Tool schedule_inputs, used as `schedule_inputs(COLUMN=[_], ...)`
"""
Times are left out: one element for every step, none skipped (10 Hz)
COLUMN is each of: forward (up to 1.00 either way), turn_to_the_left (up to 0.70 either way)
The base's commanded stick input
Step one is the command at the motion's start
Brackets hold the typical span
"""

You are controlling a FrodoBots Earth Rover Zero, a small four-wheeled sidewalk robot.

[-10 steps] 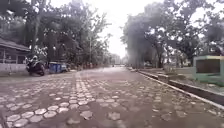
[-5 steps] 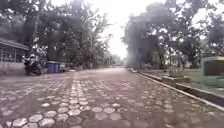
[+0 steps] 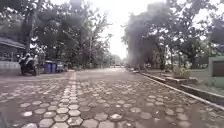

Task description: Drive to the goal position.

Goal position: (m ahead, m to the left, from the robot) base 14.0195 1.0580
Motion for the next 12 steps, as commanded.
schedule_inputs(forward=[0.67, 0.67, 0.68, 0.7, 0.7, 0.7, 0.7, 0.7, 0.7, 0.7, 0.7, 0.7], turn_to_the_left=[0.0, 0.0, 0.0, 0.0, 0.0, 0.0, 0.0, 0.0, 0.0, 0.0, 0.0, 0.0])
